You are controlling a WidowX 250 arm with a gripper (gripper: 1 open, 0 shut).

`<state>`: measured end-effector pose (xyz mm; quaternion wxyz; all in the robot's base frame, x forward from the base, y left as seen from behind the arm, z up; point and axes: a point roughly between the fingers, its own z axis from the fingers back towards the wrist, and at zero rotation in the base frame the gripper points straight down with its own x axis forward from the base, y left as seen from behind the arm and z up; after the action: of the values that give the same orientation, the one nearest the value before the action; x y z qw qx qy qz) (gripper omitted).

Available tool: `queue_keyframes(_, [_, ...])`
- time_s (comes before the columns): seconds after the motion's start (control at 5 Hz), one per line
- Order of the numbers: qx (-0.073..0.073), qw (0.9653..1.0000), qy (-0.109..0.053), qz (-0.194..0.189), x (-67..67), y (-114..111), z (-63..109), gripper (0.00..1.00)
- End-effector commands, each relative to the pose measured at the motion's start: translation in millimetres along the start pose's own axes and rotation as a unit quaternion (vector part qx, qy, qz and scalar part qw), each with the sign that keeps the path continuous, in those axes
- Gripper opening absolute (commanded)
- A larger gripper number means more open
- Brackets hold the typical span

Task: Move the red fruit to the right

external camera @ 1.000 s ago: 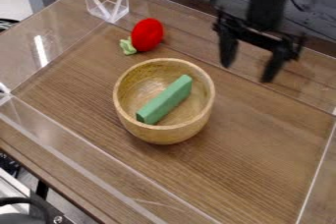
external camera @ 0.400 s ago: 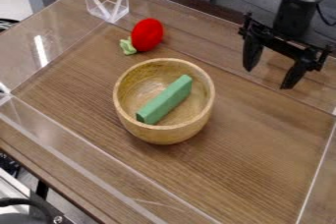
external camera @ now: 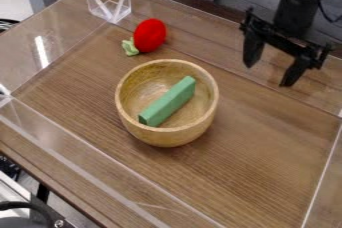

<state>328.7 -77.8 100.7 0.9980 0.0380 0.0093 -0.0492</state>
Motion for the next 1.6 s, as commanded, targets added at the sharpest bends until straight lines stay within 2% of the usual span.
queue_keyframes(0.0, [-0.003,0.9992,-0.036,0.016,-6.6,5,27.7,1.00])
queue_keyframes(0.2, [-0.004,0.9990,-0.040,0.022,-18.0,15,28.4,1.00])
queue_keyframes(0.4, [-0.005,0.9983,-0.049,0.032,-19.2,22,26.1,1.00])
queue_keyframes(0.6, [0.001,0.9978,-0.053,0.039,-20.1,26,24.1,1.00])
queue_keyframes(1.0, [0.004,0.9977,-0.058,0.034,-4.5,5,-0.3,1.00])
queue_keyframes(1.2, [0.006,0.9954,-0.067,0.068,-16.6,3,4.9,1.00])
queue_keyframes(1.4, [0.002,0.9926,-0.077,0.094,-22.3,5,11.3,1.00])
